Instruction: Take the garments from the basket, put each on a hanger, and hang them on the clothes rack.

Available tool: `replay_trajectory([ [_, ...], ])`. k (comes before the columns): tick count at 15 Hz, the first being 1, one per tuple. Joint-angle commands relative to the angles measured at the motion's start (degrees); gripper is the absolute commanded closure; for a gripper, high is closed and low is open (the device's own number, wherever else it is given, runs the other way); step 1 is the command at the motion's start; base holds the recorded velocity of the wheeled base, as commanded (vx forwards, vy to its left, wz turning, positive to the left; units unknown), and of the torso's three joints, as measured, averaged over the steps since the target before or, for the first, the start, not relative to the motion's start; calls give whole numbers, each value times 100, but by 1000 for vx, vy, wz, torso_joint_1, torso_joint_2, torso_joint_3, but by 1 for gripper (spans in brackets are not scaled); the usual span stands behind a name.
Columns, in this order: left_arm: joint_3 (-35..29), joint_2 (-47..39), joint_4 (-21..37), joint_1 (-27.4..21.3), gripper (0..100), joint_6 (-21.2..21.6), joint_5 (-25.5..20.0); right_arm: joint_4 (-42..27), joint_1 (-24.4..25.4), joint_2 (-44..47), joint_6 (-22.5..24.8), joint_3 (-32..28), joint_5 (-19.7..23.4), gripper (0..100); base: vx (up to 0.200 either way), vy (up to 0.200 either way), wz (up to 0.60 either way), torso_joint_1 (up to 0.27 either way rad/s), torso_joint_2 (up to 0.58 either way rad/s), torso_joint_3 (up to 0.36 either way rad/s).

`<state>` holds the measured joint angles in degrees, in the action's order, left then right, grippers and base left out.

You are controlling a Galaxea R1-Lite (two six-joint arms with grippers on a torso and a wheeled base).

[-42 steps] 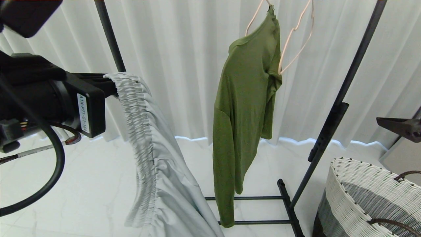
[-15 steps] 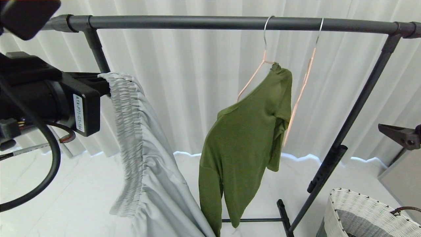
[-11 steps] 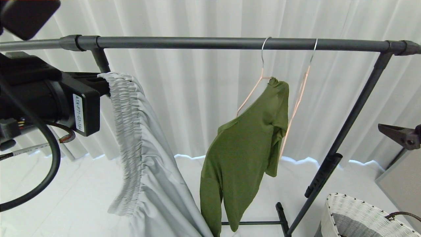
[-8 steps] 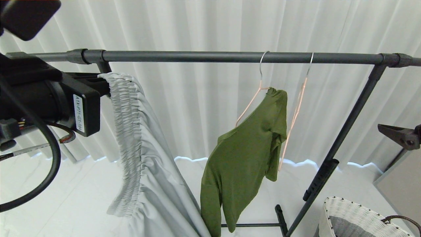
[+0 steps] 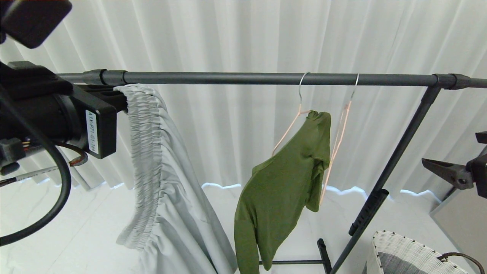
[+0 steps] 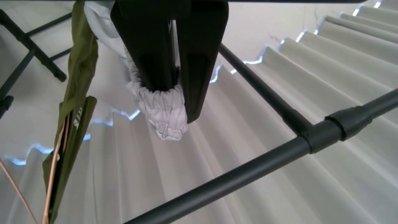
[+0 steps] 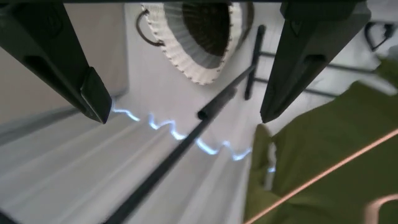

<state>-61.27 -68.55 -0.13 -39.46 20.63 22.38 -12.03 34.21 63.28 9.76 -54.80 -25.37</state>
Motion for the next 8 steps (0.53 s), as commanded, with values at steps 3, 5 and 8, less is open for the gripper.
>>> replay_trajectory([
  [3, -8, 26, -4, 0, 100, 12, 3, 351, 16, 316, 8, 13, 41, 0, 0, 0, 0, 0, 0, 0],
  [5, 1, 26, -4, 0, 100, 12, 12, 430, 16, 404, -1, 4, 41, 0, 0, 200, 0, 2, -2, 0],
  [8, 1, 26, -4, 0, 100, 3, 12, 447, 7, 448, -1, 13, 41, 0, 0, 200, 0, 4, -4, 2],
])
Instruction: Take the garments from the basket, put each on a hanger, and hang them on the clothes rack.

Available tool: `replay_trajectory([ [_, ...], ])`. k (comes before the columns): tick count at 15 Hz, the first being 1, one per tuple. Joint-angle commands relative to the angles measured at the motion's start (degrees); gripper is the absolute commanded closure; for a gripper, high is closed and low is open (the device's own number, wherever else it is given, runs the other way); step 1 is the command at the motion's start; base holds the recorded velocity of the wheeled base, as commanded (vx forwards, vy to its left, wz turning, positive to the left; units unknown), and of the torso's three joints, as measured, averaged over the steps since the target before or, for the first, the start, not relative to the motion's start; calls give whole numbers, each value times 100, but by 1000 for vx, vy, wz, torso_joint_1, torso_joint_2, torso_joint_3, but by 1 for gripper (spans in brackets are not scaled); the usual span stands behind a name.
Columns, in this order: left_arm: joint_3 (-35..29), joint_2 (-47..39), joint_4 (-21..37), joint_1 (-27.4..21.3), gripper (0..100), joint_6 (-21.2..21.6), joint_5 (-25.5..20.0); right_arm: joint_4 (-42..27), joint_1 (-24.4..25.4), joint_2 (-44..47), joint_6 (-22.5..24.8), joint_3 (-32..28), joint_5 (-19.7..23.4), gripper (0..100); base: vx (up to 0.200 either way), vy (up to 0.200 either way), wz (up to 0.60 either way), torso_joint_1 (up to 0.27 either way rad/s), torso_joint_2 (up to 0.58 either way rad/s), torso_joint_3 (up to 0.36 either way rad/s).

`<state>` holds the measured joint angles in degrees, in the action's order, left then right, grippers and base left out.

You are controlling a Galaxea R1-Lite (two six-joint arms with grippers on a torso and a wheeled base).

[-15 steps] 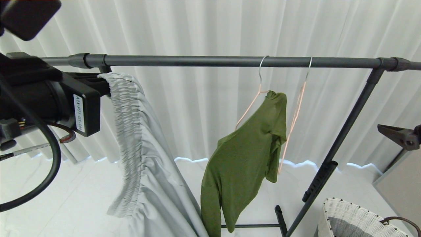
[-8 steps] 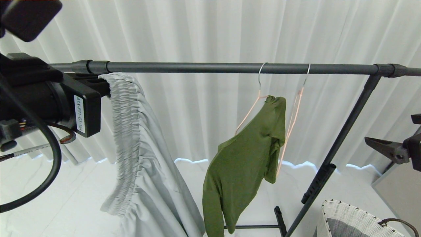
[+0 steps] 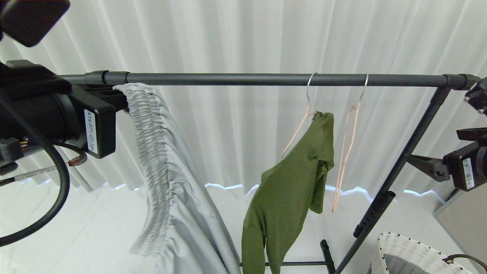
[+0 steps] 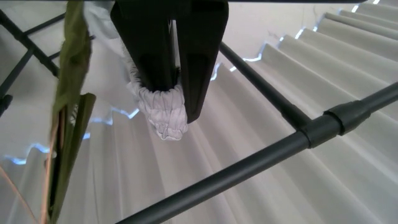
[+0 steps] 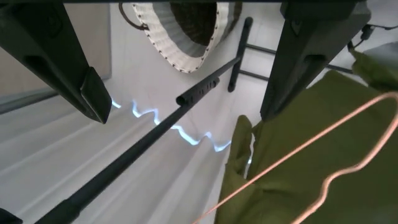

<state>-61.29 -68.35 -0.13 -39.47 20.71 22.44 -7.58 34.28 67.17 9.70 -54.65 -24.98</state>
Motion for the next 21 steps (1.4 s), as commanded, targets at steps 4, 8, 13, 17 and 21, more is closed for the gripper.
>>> replay_trajectory([
  [4, 12, 6, -4, 1, 100, -15, -3, 20, 0, 174, -285, -11, 2, 0, 0, 0, 0, 0, 0, 0],
  [8, 12, 6, -4, -8, 100, -15, -3, 539, 0, 701, -944, -54, 2, 0, 0, 0, 0, 0, 0, 0],
  [13, 162, 41, -4, 1, 100, -15, -3, 1040, -18, 1439, -1058, -63, 2, 0, 0, 0, 0, 0, 0, 0],
  [17, 170, 50, -4, 1, 100, -15, -3, 1048, -150, 1685, -1287, -81, -7, 0, 0, 0, 0, 0, 0, 0],
  [21, 170, 41, -4, 1, 100, -15, -3, 1048, -334, 1685, -1313, -54, -7, 0, 0, 0, 0, 0, 0, 0],
])
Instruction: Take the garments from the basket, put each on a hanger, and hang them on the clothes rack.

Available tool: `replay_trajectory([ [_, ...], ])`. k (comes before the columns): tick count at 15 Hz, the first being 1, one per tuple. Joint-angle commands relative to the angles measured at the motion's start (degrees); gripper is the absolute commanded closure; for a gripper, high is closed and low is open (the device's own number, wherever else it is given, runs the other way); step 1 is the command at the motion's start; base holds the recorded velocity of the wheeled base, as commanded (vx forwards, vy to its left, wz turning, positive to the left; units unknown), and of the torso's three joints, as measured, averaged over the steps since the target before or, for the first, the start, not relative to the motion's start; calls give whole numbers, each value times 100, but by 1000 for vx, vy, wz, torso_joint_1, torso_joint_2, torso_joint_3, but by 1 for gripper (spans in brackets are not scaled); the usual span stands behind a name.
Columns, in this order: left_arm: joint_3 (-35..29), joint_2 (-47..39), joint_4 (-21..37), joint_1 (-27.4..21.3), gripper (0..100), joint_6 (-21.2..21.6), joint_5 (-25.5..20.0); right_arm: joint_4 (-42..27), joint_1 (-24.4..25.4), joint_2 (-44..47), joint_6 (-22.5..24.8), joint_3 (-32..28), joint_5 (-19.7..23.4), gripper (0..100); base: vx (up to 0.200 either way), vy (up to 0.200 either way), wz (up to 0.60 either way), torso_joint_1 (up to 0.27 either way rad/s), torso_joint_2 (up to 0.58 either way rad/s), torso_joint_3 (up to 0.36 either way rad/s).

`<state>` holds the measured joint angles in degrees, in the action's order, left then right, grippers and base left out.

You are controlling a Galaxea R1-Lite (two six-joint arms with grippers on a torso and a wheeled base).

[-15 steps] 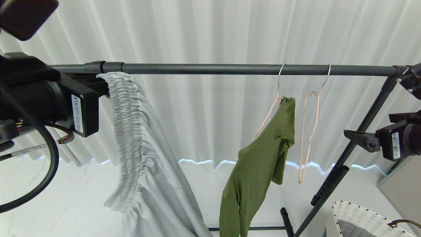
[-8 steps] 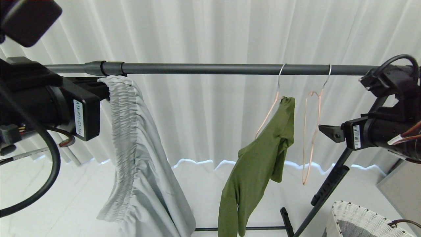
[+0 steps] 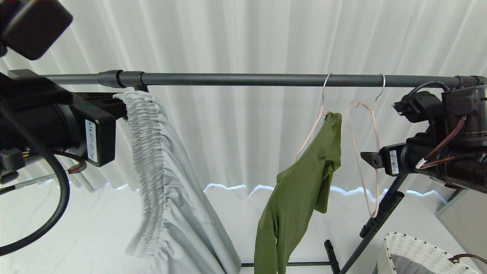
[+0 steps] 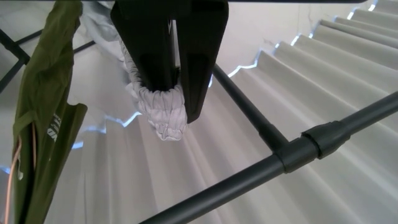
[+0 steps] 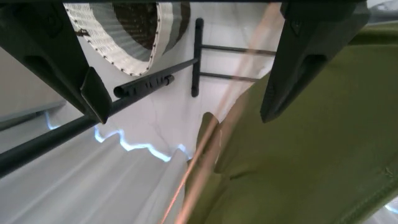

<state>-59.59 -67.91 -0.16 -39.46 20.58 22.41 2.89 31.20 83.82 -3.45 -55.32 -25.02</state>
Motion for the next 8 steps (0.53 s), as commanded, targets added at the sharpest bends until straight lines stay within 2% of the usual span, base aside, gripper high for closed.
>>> replay_trajectory([
  [1, 9, -11, -2, 0, 100, -1, 1, 1, -35, 11, -7, 4, 5, 0, 0, 0, 0, 0, 0, 0],
  [8, 26, 6, -2, -9, 100, -10, 1, -34, -35, 275, -446, -40, 67, 0, 0, 0, 0, 0, 0, 0],
])
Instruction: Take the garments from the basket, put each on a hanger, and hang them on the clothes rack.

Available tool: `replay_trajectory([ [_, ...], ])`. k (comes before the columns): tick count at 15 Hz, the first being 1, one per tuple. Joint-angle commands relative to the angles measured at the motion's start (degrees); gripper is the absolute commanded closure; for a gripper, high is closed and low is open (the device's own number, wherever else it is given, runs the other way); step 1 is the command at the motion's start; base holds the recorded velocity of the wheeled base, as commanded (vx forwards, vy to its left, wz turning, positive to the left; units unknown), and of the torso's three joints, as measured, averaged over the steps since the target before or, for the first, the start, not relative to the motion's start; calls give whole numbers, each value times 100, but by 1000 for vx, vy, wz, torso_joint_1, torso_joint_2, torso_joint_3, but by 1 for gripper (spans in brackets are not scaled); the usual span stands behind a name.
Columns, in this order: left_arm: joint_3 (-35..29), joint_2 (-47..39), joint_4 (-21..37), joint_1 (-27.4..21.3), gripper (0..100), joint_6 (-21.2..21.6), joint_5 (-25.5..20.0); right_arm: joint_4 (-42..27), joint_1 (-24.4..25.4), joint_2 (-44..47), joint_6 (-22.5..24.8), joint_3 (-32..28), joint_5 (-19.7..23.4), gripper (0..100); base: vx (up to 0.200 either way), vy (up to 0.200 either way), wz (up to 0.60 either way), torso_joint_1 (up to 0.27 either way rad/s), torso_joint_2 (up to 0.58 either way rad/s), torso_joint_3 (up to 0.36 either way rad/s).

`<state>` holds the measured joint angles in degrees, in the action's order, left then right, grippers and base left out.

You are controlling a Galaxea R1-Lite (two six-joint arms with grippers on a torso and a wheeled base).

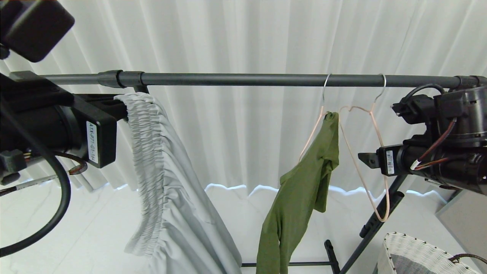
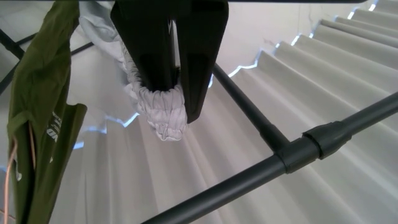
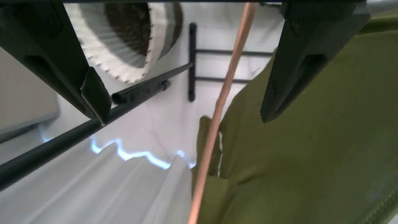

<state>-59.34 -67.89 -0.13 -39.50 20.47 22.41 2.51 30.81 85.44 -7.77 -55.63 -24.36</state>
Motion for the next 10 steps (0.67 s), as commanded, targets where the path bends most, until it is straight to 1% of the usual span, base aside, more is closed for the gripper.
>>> replay_trajectory([
  [1, 2, 4, -4, -5, 100, 1, 1, -14, 4, 236, -85, -71, 1, 0, 0, 0, 0, 0, 0, 0],
  [4, 2, 4, -4, -5, 100, 1, 1, -31, 4, 403, -129, -247, -16, 0, 0, 0, 0, 0, 0, 0],
  [10, 2, 4, -4, 3, 100, -8, 1, -383, -119, 122, -190, -194, -16, 0, 0, 0, 0, 0, 0, 0],
])
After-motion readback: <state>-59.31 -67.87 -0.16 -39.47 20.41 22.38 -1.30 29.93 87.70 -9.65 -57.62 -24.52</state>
